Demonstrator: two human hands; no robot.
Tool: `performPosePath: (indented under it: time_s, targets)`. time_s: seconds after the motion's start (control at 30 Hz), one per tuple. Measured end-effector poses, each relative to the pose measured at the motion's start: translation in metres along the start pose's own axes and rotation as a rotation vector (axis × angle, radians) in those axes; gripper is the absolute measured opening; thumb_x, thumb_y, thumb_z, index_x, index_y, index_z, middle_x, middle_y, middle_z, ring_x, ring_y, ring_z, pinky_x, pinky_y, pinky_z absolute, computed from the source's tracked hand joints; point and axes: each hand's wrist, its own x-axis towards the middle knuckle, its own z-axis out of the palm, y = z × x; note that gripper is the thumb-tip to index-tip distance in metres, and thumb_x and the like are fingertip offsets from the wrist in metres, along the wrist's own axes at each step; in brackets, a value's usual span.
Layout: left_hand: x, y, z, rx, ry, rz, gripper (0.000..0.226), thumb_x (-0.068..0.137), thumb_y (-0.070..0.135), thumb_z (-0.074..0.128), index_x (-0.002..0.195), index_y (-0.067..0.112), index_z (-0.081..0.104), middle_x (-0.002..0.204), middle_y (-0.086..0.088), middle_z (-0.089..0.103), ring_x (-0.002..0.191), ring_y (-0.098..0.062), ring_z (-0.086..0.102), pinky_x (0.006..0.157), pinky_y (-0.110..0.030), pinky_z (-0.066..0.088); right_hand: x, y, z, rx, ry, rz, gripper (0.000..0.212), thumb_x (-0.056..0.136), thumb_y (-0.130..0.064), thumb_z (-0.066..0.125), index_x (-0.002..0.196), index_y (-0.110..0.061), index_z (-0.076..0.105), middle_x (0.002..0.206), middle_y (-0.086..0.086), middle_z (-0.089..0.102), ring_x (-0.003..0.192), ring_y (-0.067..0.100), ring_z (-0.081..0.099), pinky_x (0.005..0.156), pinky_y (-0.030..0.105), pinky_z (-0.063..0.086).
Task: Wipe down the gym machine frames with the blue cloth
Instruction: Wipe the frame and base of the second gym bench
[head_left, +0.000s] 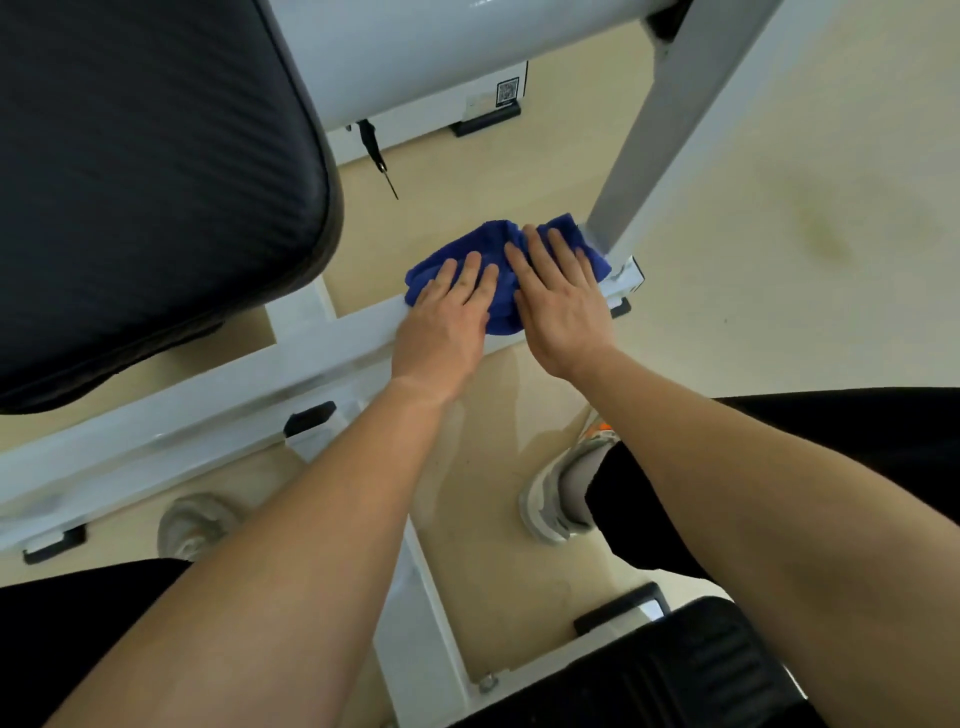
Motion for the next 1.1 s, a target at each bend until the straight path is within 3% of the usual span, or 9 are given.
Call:
performPosePath:
  time_s: [0.2,0.33,0.47,0.67,0.77,0.83,0.93,1.0,1.1]
  targets:
    - [-0.052,-0.047,-0.002,0.046,0.089,-0.129,0.054,0.1,0.017,0.052,0.151,0.01,0.035,0.156,-0.014,0.035,0.145,-0.034,0.031,0.117,-0.047,0.03,-0.002,-0.062,0.018,-0.034,-0.056,-0.18,0.056,0.102,-0.032,0.026,0.156,-0.015,0.028,0.163,0.009,0.022,0.151,0.032,0.018,0.123,0.044,0.012]
    - [-0.052,-0.04,-0.001,0.122,0.086,-0.148,0.055,0.101,0.021,0.05,0.152,0.011,0.033,0.157,-0.013,0.034,0.145,-0.035,0.031,0.115,-0.047,0.031,0.004,-0.034,0.011,-0.098,-0.019,-0.307,0.054,0.102,-0.034,0.029,0.153,-0.02,0.035,0.159,0.006,0.033,0.146,0.03,0.032,0.119,0.046,0.025]
    - [-0.023,-0.015,0.005,0.127,0.085,-0.087,0.058,0.101,0.021,0.05,0.154,0.013,0.027,0.16,-0.011,0.029,0.147,-0.034,0.027,0.117,-0.045,0.028,0.006,0.012,0.002,-0.116,0.025,-0.25,0.052,0.103,-0.033,0.035,0.154,-0.023,0.034,0.159,0.006,0.034,0.146,0.031,0.031,0.118,0.048,0.028]
    - [0.008,0.011,0.01,0.057,0.093,0.009,0.061,0.1,0.014,0.051,0.155,0.015,0.024,0.161,-0.009,0.025,0.148,-0.032,0.024,0.119,-0.042,0.026,0.005,0.037,-0.004,-0.069,0.15,-0.189,0.047,0.102,-0.021,0.046,0.149,-0.015,0.044,0.155,0.011,0.04,0.143,0.034,0.037,0.116,0.048,0.031]
    - [0.004,0.007,0.003,0.016,0.074,-0.005,0.059,0.101,0.011,0.051,0.155,0.02,0.027,0.162,-0.003,0.025,0.149,-0.024,0.024,0.117,-0.038,0.032,0.0,0.024,-0.004,-0.083,0.175,-0.191,0.045,0.095,-0.007,0.038,0.136,-0.009,0.059,0.143,0.015,0.054,0.131,0.037,0.052,0.107,0.049,0.042]
    - [-0.007,0.006,-0.005,-0.029,0.044,-0.026,0.056,0.101,0.006,0.047,0.153,0.02,0.032,0.161,-0.001,0.027,0.148,-0.021,0.027,0.113,-0.037,0.037,-0.002,0.012,-0.011,-0.1,0.161,-0.215,0.047,0.09,-0.007,0.035,0.122,-0.007,0.068,0.13,0.015,0.064,0.117,0.037,0.063,0.093,0.047,0.053]
    - [-0.025,0.01,-0.021,-0.082,0.033,-0.062,0.047,0.098,0.006,0.05,0.143,0.018,0.049,0.148,-0.002,0.049,0.134,-0.024,0.049,0.093,-0.042,0.052,-0.005,-0.007,-0.034,-0.08,0.08,-0.233,0.041,0.087,-0.007,0.037,0.111,-0.01,0.07,0.114,0.008,0.07,0.1,0.033,0.068,0.063,0.038,0.058]
    - [-0.032,0.019,-0.035,-0.122,0.035,-0.104,0.032,0.099,0.013,0.047,0.128,0.022,0.057,0.124,0.003,0.064,0.109,-0.024,0.062,0.076,-0.042,0.054,-0.01,-0.014,-0.055,-0.07,0.005,-0.21,0.037,0.087,-0.004,0.046,0.116,-0.014,0.066,0.116,0.002,0.067,0.098,0.032,0.064,0.061,0.034,0.05]
    - [-0.042,0.039,-0.071,-0.159,0.091,-0.111,0.02,0.099,0.017,0.043,0.112,0.021,0.058,0.1,0.002,0.065,0.086,-0.026,0.063,0.066,-0.042,0.052,-0.024,-0.013,-0.097,-0.001,0.064,-0.187,0.042,0.083,-0.001,0.056,0.12,-0.019,0.065,0.123,-0.002,0.066,0.098,0.032,0.065,0.067,0.039,0.055]
